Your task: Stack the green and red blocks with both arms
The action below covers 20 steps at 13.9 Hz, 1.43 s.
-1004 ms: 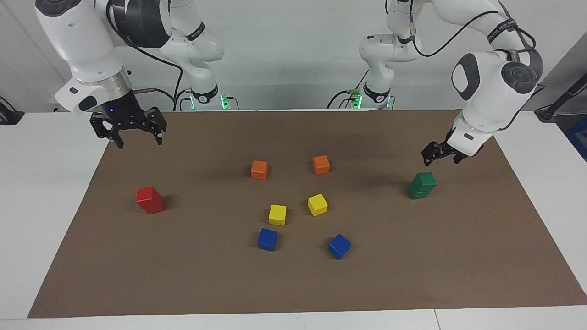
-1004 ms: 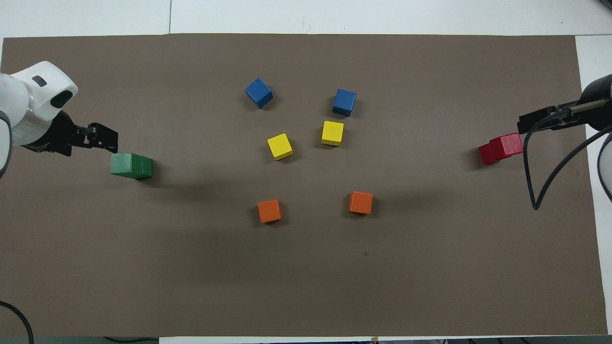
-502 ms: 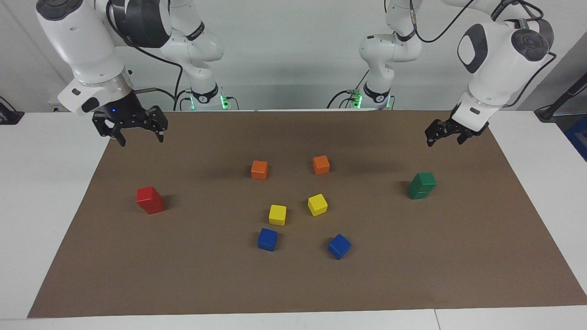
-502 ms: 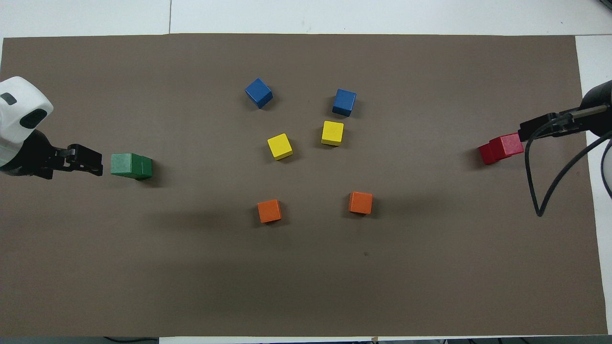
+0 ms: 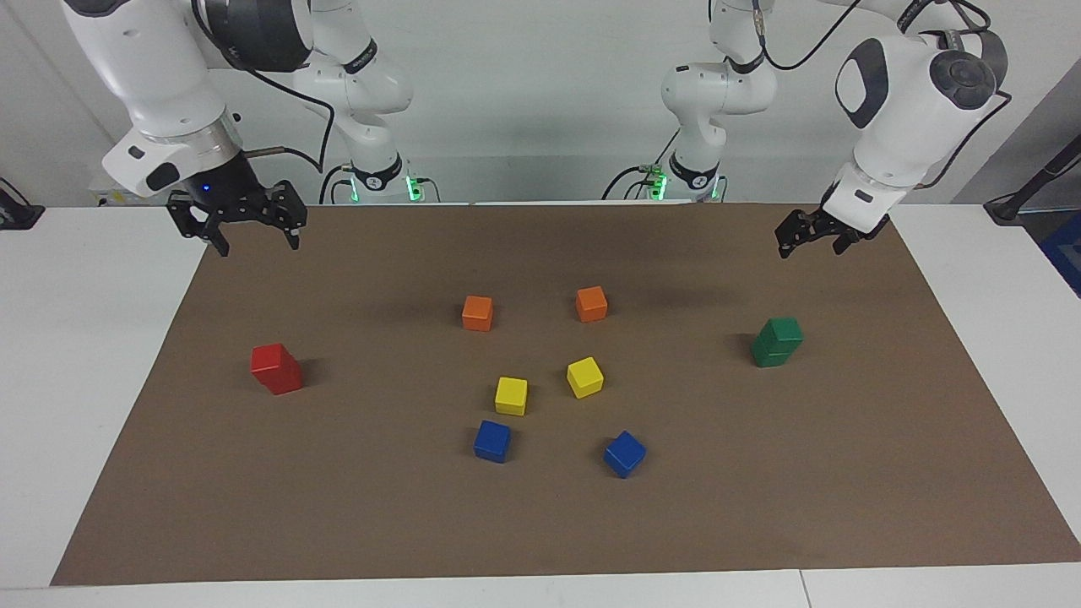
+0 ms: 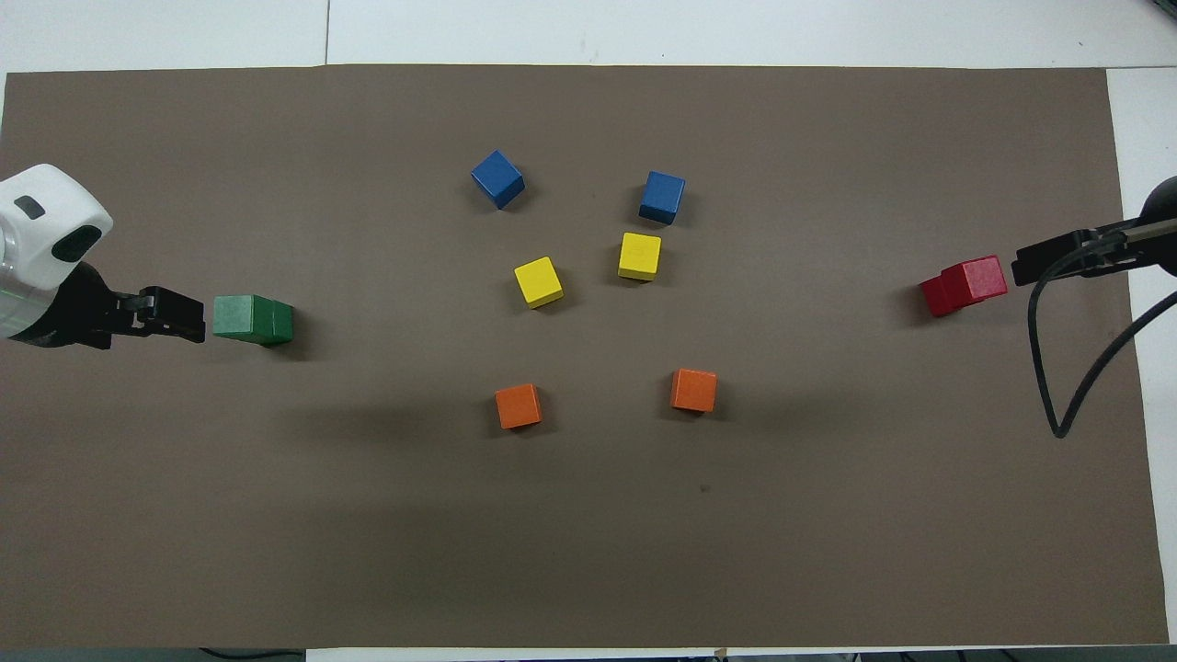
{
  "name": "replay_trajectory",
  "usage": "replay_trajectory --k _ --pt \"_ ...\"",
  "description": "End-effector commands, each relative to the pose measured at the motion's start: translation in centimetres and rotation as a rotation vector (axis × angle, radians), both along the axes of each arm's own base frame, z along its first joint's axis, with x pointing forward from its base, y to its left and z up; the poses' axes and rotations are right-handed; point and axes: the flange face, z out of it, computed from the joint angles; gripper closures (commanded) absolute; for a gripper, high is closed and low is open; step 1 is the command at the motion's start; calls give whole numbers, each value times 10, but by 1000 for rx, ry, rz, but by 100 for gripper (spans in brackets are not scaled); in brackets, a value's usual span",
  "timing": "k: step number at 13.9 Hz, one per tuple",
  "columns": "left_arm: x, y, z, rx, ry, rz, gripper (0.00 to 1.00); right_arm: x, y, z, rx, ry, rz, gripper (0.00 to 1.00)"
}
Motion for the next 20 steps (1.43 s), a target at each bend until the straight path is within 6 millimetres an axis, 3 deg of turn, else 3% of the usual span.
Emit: replay_trajectory --k 1,5,16,17,20 --pt "3 2 -4 -14 -19 13 0 -11 -2 5 10 21 -10 0" --pt "14 0 -7 -16 -22 14 0 -10 0 -3 11 28 -8 0" --pt "2 -5 0 -13 28 3 0 -9 0 -7 7 35 -11 0" --pt "2 -7 4 -12 33 -1 0 -9 0 -7 4 35 -11 0" --pt "5 -7 45 -13 30 -3 0 -9 -1 -8 3 37 -13 0"
